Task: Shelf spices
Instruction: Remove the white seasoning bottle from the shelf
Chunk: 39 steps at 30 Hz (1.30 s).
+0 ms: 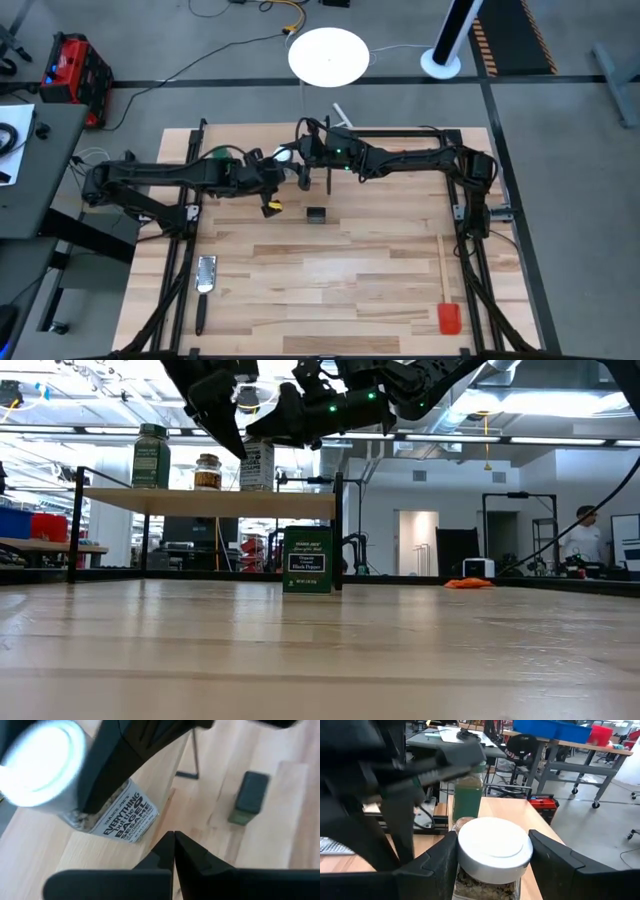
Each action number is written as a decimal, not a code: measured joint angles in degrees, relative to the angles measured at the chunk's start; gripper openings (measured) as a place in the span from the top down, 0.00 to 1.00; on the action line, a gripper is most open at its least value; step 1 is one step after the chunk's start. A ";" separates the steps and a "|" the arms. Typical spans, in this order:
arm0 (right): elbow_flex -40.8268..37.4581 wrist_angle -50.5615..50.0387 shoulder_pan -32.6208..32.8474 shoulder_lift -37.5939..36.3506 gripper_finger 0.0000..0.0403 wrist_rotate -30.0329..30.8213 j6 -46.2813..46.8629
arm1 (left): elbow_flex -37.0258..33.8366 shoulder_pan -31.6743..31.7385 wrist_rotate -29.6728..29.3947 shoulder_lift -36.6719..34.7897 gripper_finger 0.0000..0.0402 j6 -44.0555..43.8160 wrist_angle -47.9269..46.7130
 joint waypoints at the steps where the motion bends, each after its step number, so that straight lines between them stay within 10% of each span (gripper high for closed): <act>1: 0.00 -0.81 -0.10 -0.40 0.48 -0.67 0.00 | 0.05 -0.49 -0.01 -0.62 1.00 -0.19 0.08; 27: -0.89 -7.67 -1.68 -3.84 0.48 -28.72 4.06 | 0.09 -9.87 -8.72 -10.24 1.00 -1.18 0.35; 39: -14.76 -8.10 2.55 -16.81 0.48 -22.39 -0.19 | 0.09 -14.84 -15.66 -14.18 1.00 -2.43 0.64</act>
